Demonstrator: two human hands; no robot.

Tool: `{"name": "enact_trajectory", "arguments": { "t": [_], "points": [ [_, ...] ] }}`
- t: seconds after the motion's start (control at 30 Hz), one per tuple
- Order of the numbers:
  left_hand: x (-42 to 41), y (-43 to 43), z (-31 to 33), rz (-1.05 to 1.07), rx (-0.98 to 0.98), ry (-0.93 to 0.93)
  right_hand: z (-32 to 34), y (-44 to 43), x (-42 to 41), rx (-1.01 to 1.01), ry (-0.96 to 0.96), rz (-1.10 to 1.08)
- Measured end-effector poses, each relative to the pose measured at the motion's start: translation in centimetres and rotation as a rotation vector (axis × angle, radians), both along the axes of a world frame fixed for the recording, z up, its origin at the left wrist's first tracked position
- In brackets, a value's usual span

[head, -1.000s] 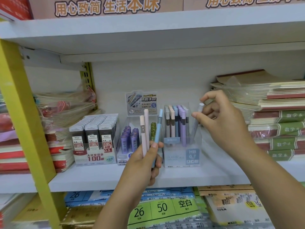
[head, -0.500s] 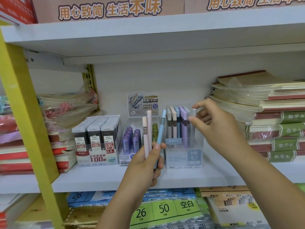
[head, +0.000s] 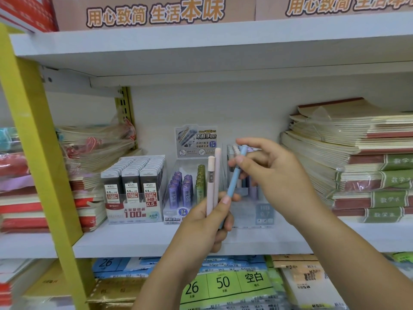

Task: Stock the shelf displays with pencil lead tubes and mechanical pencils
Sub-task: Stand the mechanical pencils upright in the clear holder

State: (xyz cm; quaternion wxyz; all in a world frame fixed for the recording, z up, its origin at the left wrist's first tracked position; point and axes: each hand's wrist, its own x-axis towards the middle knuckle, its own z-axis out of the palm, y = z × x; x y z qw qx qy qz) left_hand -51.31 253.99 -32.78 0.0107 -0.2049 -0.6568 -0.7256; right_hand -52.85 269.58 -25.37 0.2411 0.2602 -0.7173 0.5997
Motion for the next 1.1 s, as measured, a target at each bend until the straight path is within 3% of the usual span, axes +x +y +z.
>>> {"name": "enact_trajectory", "arguments": {
  "t": [0.1,0.2,0.3,0.53,0.67,0.9,1.1],
  "points": [
    [0.0,-0.1,-0.1,0.052,0.018,-0.010,0.7,0.3,0.1,-0.115,0.032,-0.020],
    [-0.2,-0.5,-0.3,0.146,0.030,-0.033,1.4,1.7,0.2,-0.204,0.187,-0.141],
    [-0.4,-0.7,-0.5,0.194,0.035,-0.045,1.4,2.9,-0.1,-0.071,0.313,-0.291],
    [-0.4,-0.5,-0.8,0.198,0.027,-0.064,-0.1,2.3,-1.4,0.298,0.338,-0.444],
    [-0.5,-0.6,-0.8,0.195,0.051,-0.067,-0.7,1.9,-1.8,0.381,0.298,-0.421],
    [-0.4,-0.9,-0.7,0.169,0.050,-0.052,-0.9,2.0,-2.5,0.355,0.281,-0.427],
    [-0.2,-0.9,-0.5,0.158,0.050,-0.044,-1.5,1.9,-3.6,0.565,0.414,-0.725]
  ]
}}
